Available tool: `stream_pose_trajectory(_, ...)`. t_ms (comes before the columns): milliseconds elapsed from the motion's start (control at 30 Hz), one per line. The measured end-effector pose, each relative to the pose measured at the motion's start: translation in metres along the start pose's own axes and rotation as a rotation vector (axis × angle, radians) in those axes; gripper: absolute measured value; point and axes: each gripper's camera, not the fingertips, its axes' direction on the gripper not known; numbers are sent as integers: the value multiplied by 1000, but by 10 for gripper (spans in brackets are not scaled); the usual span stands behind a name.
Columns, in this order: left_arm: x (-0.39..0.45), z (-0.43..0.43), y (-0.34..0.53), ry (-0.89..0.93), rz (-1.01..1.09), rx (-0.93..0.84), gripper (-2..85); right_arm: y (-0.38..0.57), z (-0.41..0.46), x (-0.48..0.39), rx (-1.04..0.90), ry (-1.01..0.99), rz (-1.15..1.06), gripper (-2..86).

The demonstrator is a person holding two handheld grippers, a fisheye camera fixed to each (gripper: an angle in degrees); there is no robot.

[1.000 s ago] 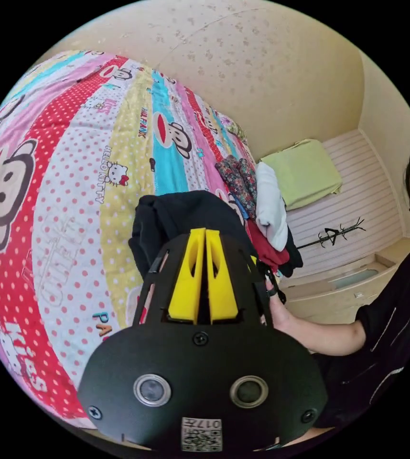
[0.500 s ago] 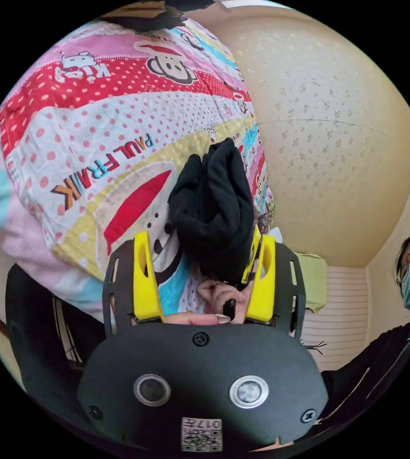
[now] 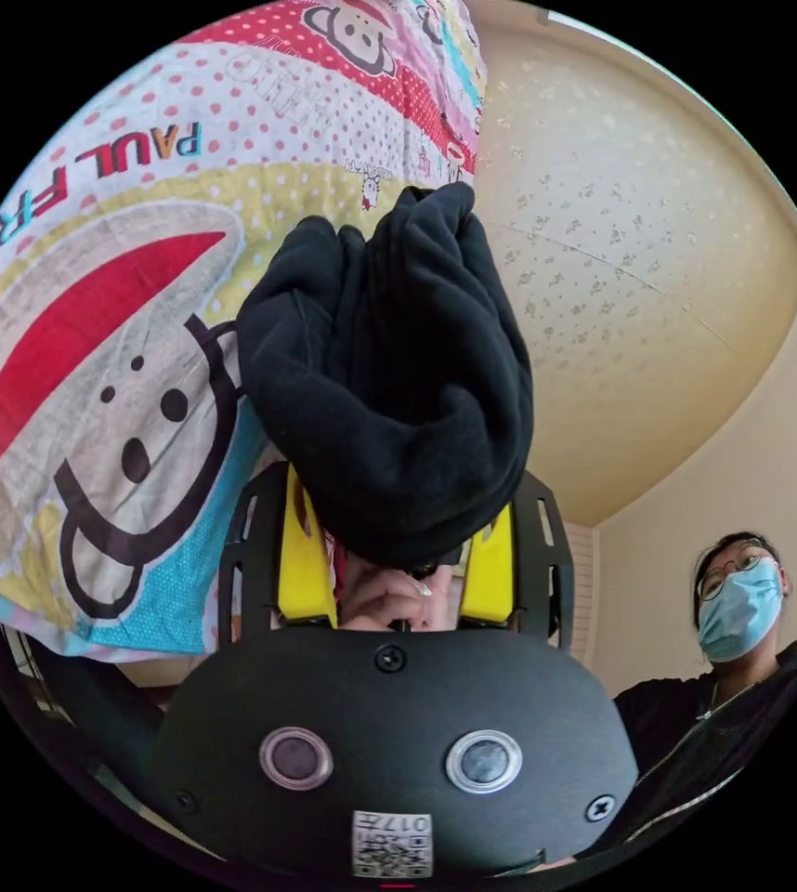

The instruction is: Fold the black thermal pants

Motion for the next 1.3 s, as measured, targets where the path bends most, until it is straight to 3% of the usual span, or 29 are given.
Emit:
stream_pose_trajectory(300, 182, -28, 89, -69, 182, -98, 206, 38, 9, -76, -172, -125, -42, 190)
stream_pose_trajectory(600, 314, -103, 160, -33, 201, 78, 203, 90, 100, -149, -398, -143, -110, 183)
stream_pose_trajectory(767, 393, -157, 147, -23, 306, 186, 203, 107, 215, -197, -509, -214, -194, 183)
stream_pose_trajectory(967, 507, -229, 61, -27, 472, 274, 209, 103, 391, -259, -563, -345, -307, 185)
stream_pose_trajectory(1067, 560, -271, 11, -2, 528, 236, 210, 92, 494, -270, -607, -449, -230, 187)
stream_pose_trajectory(1200, 569, -350, -17, -36, 541, 339, 158, 76, 603, -242, -565, -467, -231, 191)
stream_pose_trajectory(1300, 527, -392, -17, -78, 479, 470, 130, 61, 662, -165, -445, -312, -225, 196)
